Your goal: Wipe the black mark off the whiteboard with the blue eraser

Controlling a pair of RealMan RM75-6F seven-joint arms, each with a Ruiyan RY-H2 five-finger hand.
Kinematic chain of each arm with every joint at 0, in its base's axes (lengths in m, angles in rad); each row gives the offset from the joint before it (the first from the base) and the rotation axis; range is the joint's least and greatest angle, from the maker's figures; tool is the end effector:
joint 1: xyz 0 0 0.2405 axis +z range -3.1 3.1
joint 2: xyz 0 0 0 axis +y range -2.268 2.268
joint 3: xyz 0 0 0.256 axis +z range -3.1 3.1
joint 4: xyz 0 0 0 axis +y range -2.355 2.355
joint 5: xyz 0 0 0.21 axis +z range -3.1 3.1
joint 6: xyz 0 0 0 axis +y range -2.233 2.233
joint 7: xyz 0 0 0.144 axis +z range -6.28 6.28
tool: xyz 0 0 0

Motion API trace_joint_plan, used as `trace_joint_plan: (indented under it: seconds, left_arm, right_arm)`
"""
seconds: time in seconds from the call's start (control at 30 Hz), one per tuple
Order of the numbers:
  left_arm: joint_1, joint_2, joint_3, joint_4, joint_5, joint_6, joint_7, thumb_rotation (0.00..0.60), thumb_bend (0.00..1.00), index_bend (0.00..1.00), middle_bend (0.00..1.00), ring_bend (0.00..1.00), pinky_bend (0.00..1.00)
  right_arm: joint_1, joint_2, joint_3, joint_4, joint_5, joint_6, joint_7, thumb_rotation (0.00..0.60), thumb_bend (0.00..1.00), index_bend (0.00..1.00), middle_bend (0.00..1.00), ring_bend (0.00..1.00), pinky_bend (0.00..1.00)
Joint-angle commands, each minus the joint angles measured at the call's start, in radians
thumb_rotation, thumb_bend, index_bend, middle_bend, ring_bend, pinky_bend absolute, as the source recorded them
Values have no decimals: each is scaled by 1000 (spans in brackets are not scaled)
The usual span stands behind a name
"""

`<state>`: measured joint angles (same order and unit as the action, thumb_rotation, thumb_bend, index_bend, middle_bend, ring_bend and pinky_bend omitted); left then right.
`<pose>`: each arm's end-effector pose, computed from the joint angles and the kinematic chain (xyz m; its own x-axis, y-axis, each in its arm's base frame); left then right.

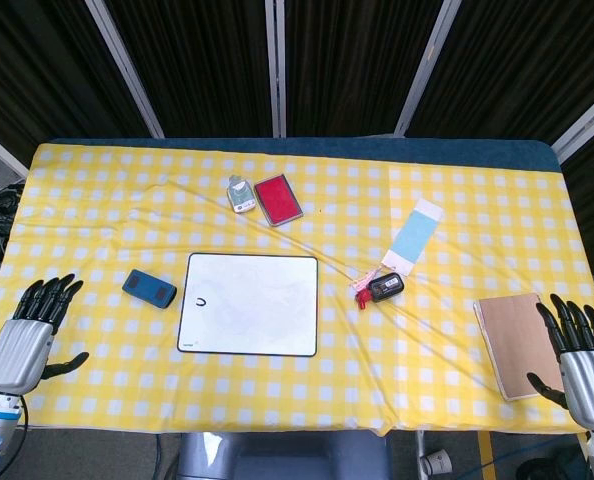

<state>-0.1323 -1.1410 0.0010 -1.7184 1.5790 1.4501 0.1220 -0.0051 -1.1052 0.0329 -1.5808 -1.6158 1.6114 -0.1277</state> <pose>-0.2736 0.1804 0.1284 0.4045 0.0667 0.9121 0.9085 -0.1439 -0.3924 -0.3114 -0.1488 0.1736 0.5481 0.0758 0.8329 -0.8336 -0.0313 0.5514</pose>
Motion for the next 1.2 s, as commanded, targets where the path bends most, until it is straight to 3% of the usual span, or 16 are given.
trace_joint_plan:
  seconds: [0.03, 0.33, 0.47, 0.6, 0.67, 0.77, 0.97, 1.2]
  left_arm:
    - [-2, 1, 1, -1, -3, -5, -2, 600, 0, 0, 0, 0, 0]
    - [-54, -5, -30, 37, -56, -91, -21, 600, 0, 0, 0, 0, 0]
    - [-163, -70, -88, 136, -112, -226, 12, 600, 0, 0, 0, 0, 0]
    - [-272, -147, -101, 289, -105, -366, -14, 600, 0, 0, 0, 0, 0]
    - [-323, -183, -94, 377, -81, -426, -43, 600, 0, 1, 0, 0, 11]
    - [-384, -223, -74, 490, -31, -482, -121, 600, 3, 49, 24, 39, 107]
    - [-455, -295, -20, 686, 85, -461, -322, 600, 153, 196, 179, 183, 250]
    - [-504, -341, 48, 805, 145, -479, -414, 600, 189, 230, 199, 201, 274]
  right_arm:
    - [-1, 0, 0, 2, 0, 0, 2, 600, 0, 0, 0, 0, 0]
    - [1, 9, 4, -18, -2, 3, 16, 600, 0, 0, 0, 0, 0]
    - [9, 8, 14, -19, 17, -11, 10, 600, 0, 0, 0, 0, 0]
    - [20, -7, 23, -12, 46, -39, -16, 600, 0, 0, 0, 0, 0]
    - [27, -17, 24, -7, 61, -58, -31, 600, 0, 0, 0, 0, 0]
    - [35, -30, 24, 2, 73, -81, -46, 600, 0, 0, 0, 0, 0]
    - [46, -54, 35, 24, 122, -116, -83, 600, 0, 0, 0, 0, 0]
    - [55, -69, 36, 35, 150, -142, -112, 600, 0, 0, 0, 0, 0]
